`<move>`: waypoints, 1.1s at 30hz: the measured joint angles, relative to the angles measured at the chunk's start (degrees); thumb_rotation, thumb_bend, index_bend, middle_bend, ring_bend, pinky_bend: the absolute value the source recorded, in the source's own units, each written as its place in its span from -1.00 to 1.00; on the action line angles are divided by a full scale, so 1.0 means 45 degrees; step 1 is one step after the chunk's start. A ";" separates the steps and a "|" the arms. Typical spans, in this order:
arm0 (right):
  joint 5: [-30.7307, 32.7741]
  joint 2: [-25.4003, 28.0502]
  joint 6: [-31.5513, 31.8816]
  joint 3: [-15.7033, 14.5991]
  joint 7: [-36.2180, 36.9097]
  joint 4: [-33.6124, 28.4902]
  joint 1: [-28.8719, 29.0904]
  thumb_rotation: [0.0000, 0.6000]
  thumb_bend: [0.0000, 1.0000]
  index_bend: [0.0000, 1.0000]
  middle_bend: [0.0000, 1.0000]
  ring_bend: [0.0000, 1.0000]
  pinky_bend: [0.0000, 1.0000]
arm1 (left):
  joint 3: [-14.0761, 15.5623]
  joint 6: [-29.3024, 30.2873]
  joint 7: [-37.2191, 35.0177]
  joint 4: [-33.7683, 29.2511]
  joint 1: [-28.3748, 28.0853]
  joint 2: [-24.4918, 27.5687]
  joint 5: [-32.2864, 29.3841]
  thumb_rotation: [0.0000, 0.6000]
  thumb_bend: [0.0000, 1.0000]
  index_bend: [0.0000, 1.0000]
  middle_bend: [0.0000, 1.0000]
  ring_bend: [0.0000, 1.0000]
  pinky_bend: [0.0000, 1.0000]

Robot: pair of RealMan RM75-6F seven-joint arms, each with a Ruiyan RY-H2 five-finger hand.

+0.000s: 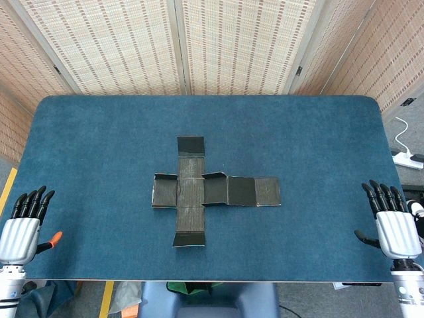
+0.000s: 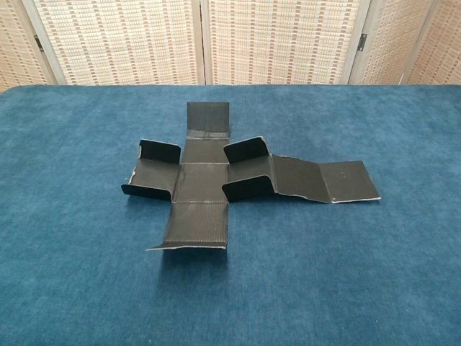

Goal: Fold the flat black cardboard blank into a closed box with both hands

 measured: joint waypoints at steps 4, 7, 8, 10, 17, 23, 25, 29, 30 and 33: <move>-0.0023 0.0001 -0.0043 -0.0035 0.0099 -0.0029 0.0007 1.00 -0.97 -1.00 -1.00 -1.00 -1.00 | 0.0074 -0.0083 0.0082 -0.0076 0.0006 0.0028 -0.0089 1.00 -0.60 -1.00 -1.00 -1.00 -0.96; -0.0106 0.0038 -0.0026 -0.0065 0.0258 -0.0081 -0.0004 1.00 -0.97 -1.00 -1.00 -1.00 -1.00 | 0.0100 0.0027 0.0043 -0.0114 0.0065 0.0064 -0.0059 1.00 -0.60 -1.00 -1.00 -1.00 -0.96; -0.0141 0.0054 -0.0006 -0.0074 0.0307 -0.0101 -0.0011 1.00 -0.97 -1.00 -1.00 -1.00 -0.99 | 0.0108 0.0088 0.0014 -0.0129 0.0095 0.0082 -0.0041 1.00 -0.60 -1.00 -1.00 -1.00 -0.96; -0.0216 0.0083 0.0075 -0.0085 0.0409 -0.0154 -0.0036 1.00 -0.97 -1.00 -1.00 -1.00 -0.94 | 0.0121 0.0173 -0.0064 -0.0150 0.0142 0.0109 -0.0010 1.00 -0.60 -1.00 -1.00 -1.00 -0.96; -0.0384 0.0207 0.0072 -0.0148 0.0598 -0.0515 -0.0036 1.00 -0.96 -1.00 -0.94 -0.84 -0.51 | 0.0198 0.0360 -0.0370 -0.0074 0.0253 0.0160 0.0159 1.00 -0.60 -1.00 -1.00 -1.00 -0.95; -0.0348 0.0332 -0.0386 -0.0007 0.0502 -0.1066 0.0319 1.00 -0.96 -1.00 -0.81 -0.10 0.64 | 0.0214 0.0412 -0.0630 0.0079 0.0262 0.0143 0.0269 1.00 -0.60 -1.00 -1.00 -1.00 -0.95; -0.0182 0.0366 -0.0820 0.0116 0.0415 -0.1381 0.0594 1.00 -0.96 -1.00 -0.79 0.16 0.94 | 0.0213 0.0419 -0.0691 0.0134 0.0250 0.0110 0.0312 1.00 -0.60 -1.00 -1.00 -1.00 -0.95; 0.0389 0.0305 -0.1971 0.0447 0.0187 -0.1974 0.1351 1.00 -0.96 -1.00 -0.79 0.34 1.00 | 0.0247 0.0394 -0.0806 0.0297 0.0229 0.0003 0.0384 1.00 -0.60 -1.00 -1.00 -1.00 -0.95; 0.0629 0.0246 -0.2401 0.0559 0.0098 -0.2119 0.1636 1.00 -0.96 -1.00 -0.80 0.36 1.00 | 0.0255 0.0373 -0.0823 0.0331 0.0224 -0.0017 0.0385 1.00 -0.60 -1.00 -1.00 -1.00 -0.95; 0.1405 0.0026 -0.3585 0.0845 -0.0256 -0.2361 0.2436 1.00 -0.96 -1.00 -0.85 0.36 1.00 | 0.0274 0.0308 -0.0882 0.0438 0.0205 -0.0071 0.0378 1.00 -0.60 -1.00 -1.00 -1.00 -0.95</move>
